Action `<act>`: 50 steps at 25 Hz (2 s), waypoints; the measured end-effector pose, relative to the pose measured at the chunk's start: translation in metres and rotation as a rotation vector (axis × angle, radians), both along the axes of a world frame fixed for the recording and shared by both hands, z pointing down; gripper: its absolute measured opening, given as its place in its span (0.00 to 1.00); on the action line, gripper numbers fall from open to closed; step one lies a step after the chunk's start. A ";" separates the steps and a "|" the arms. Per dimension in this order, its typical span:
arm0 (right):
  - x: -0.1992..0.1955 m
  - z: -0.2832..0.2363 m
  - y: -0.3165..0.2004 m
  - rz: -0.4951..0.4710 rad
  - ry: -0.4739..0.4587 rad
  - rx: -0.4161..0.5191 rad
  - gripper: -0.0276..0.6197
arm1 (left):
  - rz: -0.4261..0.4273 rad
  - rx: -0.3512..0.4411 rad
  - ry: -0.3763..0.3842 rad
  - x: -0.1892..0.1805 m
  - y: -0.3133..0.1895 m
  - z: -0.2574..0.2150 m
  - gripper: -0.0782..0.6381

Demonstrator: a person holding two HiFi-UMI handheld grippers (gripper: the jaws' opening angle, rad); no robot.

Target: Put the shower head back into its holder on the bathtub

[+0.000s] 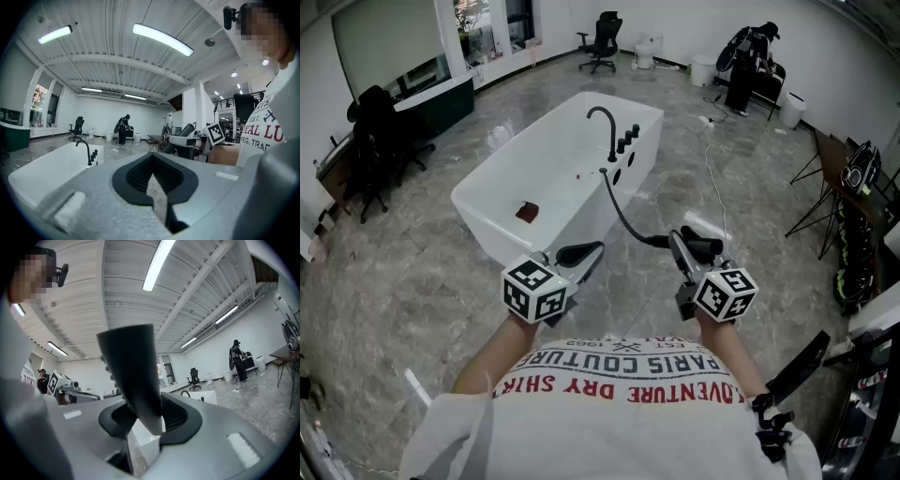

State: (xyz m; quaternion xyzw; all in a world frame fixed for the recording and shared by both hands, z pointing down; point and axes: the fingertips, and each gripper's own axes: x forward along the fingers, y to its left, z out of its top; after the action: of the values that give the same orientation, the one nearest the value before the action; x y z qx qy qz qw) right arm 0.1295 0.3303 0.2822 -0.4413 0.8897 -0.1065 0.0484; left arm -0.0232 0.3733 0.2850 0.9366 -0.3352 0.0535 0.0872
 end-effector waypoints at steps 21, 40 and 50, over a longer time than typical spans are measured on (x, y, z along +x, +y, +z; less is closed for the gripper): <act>-0.001 0.002 -0.006 -0.041 0.000 0.007 0.25 | 0.014 -0.020 0.004 0.009 -0.017 0.008 0.11; 0.029 -0.026 -0.083 -0.013 -0.159 0.012 0.24 | 0.019 -0.144 -0.035 0.001 -0.097 0.077 0.11; 0.050 -0.025 -0.204 0.079 -0.247 -0.042 0.23 | 0.121 -0.164 -0.029 0.007 -0.227 0.099 0.11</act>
State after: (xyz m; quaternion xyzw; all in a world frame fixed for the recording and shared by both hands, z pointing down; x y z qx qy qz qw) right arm 0.1793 0.1266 0.2575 -0.4605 0.8565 -0.1765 0.1526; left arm -0.0164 0.1462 0.3840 0.9439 -0.2738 0.0997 0.1555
